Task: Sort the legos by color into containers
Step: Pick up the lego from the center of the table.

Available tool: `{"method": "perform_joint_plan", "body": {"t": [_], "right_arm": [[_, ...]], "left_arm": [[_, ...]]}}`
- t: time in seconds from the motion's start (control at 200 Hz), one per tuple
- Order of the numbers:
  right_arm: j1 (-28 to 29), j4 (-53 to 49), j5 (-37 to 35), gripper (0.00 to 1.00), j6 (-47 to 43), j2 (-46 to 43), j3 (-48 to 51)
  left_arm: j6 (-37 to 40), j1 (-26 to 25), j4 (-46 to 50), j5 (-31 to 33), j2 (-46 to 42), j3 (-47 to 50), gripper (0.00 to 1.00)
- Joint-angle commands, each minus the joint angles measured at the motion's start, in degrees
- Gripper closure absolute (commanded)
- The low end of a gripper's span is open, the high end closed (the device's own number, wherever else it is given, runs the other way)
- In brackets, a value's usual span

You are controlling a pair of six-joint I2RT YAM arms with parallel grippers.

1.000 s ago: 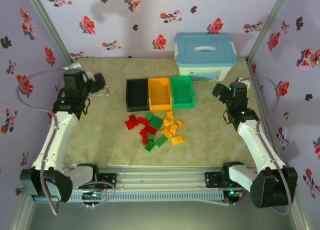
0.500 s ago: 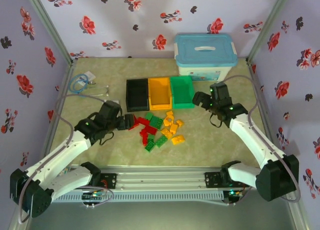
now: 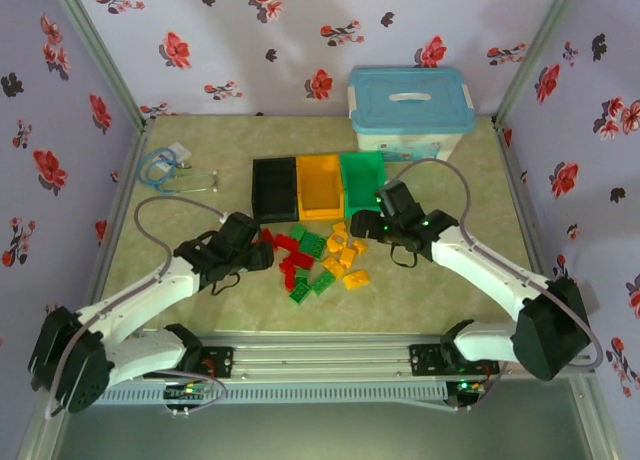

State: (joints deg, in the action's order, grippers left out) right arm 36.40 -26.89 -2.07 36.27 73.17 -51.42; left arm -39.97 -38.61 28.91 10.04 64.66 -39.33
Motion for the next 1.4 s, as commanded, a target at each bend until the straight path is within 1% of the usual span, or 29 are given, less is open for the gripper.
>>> {"method": "perform_joint_plan", "body": {"t": [0.0, 0.05, 0.095, 0.14, 0.215, 0.34, 0.505, 0.66, 0.79, 0.895, 1.035, 1.215, 1.305, 1.395], "right_arm": [[1.9, 1.4, -0.2, 0.18, 2.6, -0.2, 1.0], [2.7, 2.7, -0.7, 0.18, 3.8, -1.1, 1.9], [3.3, 3.7, -1.2, 0.22, 5.0, -2.1, 2.9], [3.7, 4.6, -1.7, 0.23, 6.4, -3.0, 3.8], [4.7, 6.5, -2.9, 0.24, 9.3, -4.8, 6.2], [6.1, 8.9, -3.5, 0.24, 12.0, -6.6, 9.4], [6.7, 6.1, -4.1, 0.25, 11.7, -6.9, 10.0], [8.4, 5.8, -5.4, 0.24, 14.7, -11.1, 11.9], [10.3, 4.6, -7.6, 0.24, 16.5, -14.7, 12.8], [10.6, 3.2, -8.3, 0.24, 16.6, -16.0, 12.8], [10.6, 2.4, -8.5, 0.24, 16.4, -16.7, 12.5], [10.7, 4.1, -9.0, 0.24, 15.8, -16.7, 12.9], [10.7, 3.5, -9.3, 0.24, 14.1, -15.5, 11.4], [10.7, 3.3, -8.9, 0.24, 13.3, -14.1, 10.5]], "left_arm": [[0.9, 2.8, -1.7, -1.0, 4.3, -2.1, 0.32], [1.5, 3.7, -2.1, -1.0, 6.3, -2.8, 0.32], [1.5, 4.8, -2.1, -1.0, 7.9, -3.6, 0.34], [1.6, 5.7, -2.1, -1.1, 9.3, -4.2, 0.35], [1.6, 7.1, -2.2, -1.8, 10.7, -5.0, 0.38], [1.6, 7.6, -2.9, -3.6, 11.5, -5.9, 0.39], [0.6, 7.7, -4.6, -4.3, 12.9, -5.8, 0.38], [-0.4, 8.2, -5.5, -5.3, 16.2, -6.8, 0.38], [-0.8, 8.6, -6.6, -5.3, 18.7, -7.2, 0.41], [-1.6, 9.0, -6.3, -5.3, 20.7, -7.7, 0.45], [-2.3, 9.0, -5.9, -5.2, 20.3, -7.0, 0.49], [-3.0, 9.0, -5.1, -4.0, 18.1, -5.1, 0.59], [-3.3, 9.0, -5.1, -3.7, 16.9, -3.8, 0.58], [-3.3, 9.0, -5.3, -3.5, 16.4, -2.6, 0.53]]}}
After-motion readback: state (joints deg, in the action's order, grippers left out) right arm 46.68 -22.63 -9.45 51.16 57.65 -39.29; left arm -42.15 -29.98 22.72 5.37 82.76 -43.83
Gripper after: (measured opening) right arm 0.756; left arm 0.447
